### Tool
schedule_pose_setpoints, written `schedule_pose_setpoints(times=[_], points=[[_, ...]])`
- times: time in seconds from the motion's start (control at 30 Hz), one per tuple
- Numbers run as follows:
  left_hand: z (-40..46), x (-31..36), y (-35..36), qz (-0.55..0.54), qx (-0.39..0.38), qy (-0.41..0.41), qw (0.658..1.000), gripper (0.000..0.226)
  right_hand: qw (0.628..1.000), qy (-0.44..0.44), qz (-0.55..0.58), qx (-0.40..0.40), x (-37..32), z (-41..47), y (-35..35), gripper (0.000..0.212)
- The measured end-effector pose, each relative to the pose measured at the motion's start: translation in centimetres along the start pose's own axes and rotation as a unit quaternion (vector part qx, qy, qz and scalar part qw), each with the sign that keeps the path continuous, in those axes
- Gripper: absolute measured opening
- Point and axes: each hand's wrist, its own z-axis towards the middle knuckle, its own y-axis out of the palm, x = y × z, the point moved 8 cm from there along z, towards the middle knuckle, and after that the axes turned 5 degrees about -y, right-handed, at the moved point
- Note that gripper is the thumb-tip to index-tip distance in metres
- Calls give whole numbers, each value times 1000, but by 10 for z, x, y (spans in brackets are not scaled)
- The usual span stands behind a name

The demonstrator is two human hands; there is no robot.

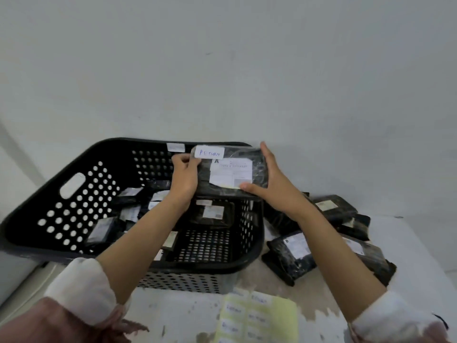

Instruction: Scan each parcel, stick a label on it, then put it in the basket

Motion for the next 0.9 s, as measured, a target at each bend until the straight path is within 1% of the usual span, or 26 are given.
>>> schedule_pose_setpoints(times=[0.07,0.13,0.2,0.23,0.3,0.33,0.4,0.43,0.47,0.5,0.57,0.6,0.63,0.7,0.73,0.77,0.83,0.9], points=[[15,-27,-23,41,16,-40,998,15,997,29,-62,-38,6,16,32,104],[27,-56,-38,59,24,-87,994,20,988,80,-105,-80,20,27,58,104],[33,-83,-49,120,35,-117,985,24,975,144,-124,-118,39,32,77,104],[35,-96,-50,158,29,-134,978,25,966,178,-133,-135,50,34,85,104],[39,-127,-43,216,-13,-179,960,30,943,239,-163,-165,70,37,97,107],[41,-143,-38,225,-43,-210,951,36,930,266,-179,-181,79,38,104,109],[36,-167,-27,214,-105,-280,930,57,904,314,-208,-203,94,42,115,110],[32,-171,-21,211,-133,-299,921,64,893,332,-223,-206,100,44,121,110],[34,-175,-19,229,-147,-298,915,65,884,347,-236,-204,107,47,126,110],[39,-177,-19,275,-153,-283,906,61,878,361,-244,-199,114,48,132,110],[45,-173,-23,392,-138,-234,879,50,861,394,-254,-199,131,44,141,110],[46,-171,-22,416,-132,-215,873,48,849,411,-260,-204,140,41,146,110],[46,-176,-18,426,-143,-204,870,53,839,425,-268,-207,149,40,150,108],[38,-189,-11,428,-169,-219,861,73,823,441,-294,-206,162,43,154,99],[35,-192,-10,425,-170,-216,863,74,818,446,-304,-199,165,46,155,93],[34,-194,-9,430,-171,-207,862,70,818,451,-305,-185,168,48,157,88],[41,-197,-8,447,-187,-176,857,64,827,458,-292,-146,176,52,161,83],[48,-204,-7,469,-218,-158,841,61,836,460,-276,-119,185,48,166,81]])
